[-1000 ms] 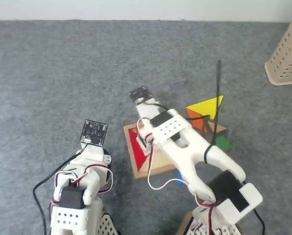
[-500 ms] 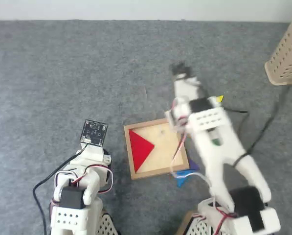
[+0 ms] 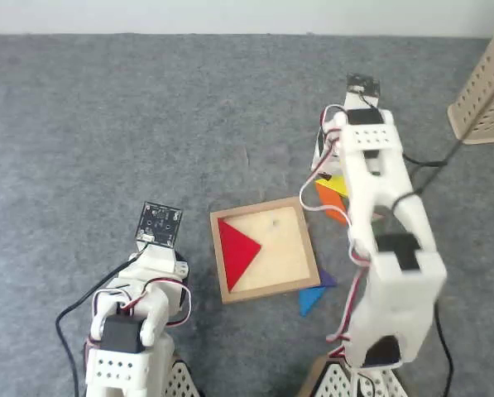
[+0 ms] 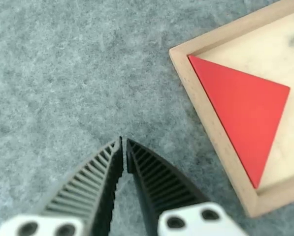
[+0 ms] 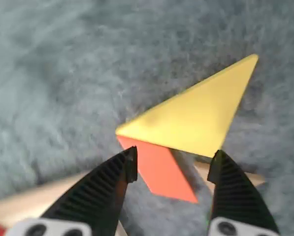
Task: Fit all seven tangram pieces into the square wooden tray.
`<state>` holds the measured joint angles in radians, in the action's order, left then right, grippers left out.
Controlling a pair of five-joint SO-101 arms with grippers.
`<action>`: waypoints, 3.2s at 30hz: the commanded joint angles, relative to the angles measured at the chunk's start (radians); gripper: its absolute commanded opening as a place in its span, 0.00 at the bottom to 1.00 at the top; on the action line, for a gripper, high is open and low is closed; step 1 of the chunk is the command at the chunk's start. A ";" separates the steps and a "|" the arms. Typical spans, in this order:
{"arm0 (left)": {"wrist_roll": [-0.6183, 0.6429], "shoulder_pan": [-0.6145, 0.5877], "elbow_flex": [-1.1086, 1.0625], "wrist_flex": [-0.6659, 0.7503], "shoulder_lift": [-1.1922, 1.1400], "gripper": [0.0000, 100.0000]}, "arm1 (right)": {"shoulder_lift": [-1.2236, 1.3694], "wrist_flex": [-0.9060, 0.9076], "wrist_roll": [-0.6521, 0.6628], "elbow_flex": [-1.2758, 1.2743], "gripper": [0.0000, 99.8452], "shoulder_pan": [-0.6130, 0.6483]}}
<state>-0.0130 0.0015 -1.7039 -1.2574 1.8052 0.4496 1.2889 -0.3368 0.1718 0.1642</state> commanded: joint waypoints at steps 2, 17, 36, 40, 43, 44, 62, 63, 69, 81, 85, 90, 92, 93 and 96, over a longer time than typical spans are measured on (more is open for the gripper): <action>0.008 -0.006 0.019 -0.006 0.021 0.01 | 0.142 0.065 -0.092 0.238 0.25 -0.067; 0.008 -0.006 0.019 -0.006 0.021 0.01 | 0.303 0.104 -0.092 0.311 0.25 -0.090; 0.008 -0.006 0.019 -0.006 0.021 0.01 | 0.355 0.143 -0.015 0.313 0.31 -0.064; 0.008 -0.006 0.019 -0.006 0.021 0.01 | 0.367 0.183 -0.014 0.390 0.31 -0.067; 0.008 -0.006 0.019 -0.006 0.021 0.01 | 0.384 0.220 -0.014 0.451 0.31 -0.088; 0.008 -0.006 0.019 -0.006 0.021 0.01 | 0.387 0.231 -0.014 0.462 0.31 -0.091; 0.008 -0.006 0.019 -0.006 0.021 0.01 | 0.275 0.136 0.054 0.491 0.28 -0.051; 0.008 -0.006 0.019 -0.006 0.021 0.01 | 0.305 0.128 0.054 0.491 0.28 -0.053; 0.008 -0.006 0.019 -0.006 0.021 0.01 | 0.424 0.223 0.052 0.491 0.28 -0.062; 0.008 -0.006 0.019 -0.006 0.021 0.01 | 0.363 0.455 0.486 0.493 0.28 -0.124; 0.008 -0.006 0.019 -0.006 0.021 0.01 | 0.317 0.487 0.758 0.491 0.24 -0.160; 0.008 -0.006 0.019 -0.006 0.021 0.01 | 0.219 0.483 0.787 0.485 0.26 -0.171; 0.008 -0.006 0.019 -0.006 0.021 0.01 | 0.160 0.479 0.760 0.463 0.27 -0.173; 0.008 -0.006 0.019 -0.006 0.021 0.01 | 0.130 0.475 0.756 0.439 0.27 -0.174; 0.008 -0.006 0.019 -0.006 0.021 0.01 | 0.038 0.398 0.743 0.284 0.27 -0.171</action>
<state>-0.0130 0.0015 -1.7039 -1.2574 1.8052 0.6322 1.7384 0.4365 0.5662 0.0077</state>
